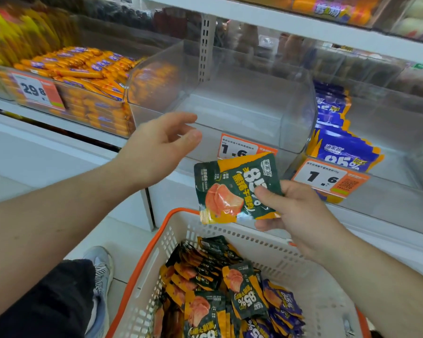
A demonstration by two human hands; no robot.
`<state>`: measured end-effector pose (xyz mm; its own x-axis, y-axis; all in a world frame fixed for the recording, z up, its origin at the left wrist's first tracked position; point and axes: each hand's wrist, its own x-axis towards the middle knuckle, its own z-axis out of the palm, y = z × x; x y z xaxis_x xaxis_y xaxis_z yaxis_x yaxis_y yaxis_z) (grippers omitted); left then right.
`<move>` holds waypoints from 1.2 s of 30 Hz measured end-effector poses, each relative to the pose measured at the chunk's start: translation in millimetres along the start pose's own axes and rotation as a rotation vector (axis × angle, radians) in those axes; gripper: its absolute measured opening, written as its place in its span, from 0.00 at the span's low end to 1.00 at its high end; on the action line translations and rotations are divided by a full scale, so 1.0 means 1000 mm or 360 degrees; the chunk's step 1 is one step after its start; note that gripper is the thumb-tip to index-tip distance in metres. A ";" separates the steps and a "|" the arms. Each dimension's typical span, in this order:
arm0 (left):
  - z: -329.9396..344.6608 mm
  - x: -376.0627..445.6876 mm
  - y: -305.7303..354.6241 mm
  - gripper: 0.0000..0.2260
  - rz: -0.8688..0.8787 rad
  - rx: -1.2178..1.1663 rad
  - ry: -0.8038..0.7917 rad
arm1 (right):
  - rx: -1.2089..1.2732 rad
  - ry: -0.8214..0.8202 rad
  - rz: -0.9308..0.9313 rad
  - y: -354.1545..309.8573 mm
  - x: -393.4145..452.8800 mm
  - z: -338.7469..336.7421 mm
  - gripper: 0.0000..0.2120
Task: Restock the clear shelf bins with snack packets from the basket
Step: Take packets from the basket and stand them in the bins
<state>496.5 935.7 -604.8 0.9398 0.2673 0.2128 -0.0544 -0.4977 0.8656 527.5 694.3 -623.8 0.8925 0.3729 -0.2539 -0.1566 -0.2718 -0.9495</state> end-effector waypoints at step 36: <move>-0.024 0.145 -0.037 0.12 0.0183 0.1140 0.0277 | -0.0710 0.0414 -0.0248 -0.131 0.304 0.061 0.16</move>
<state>627.0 1012.7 -595.5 0.8713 0.2782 0.4044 0.1397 -0.9304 0.3389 793.8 897.0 -588.2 0.9750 0.2220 -0.0084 0.1304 -0.6024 -0.7875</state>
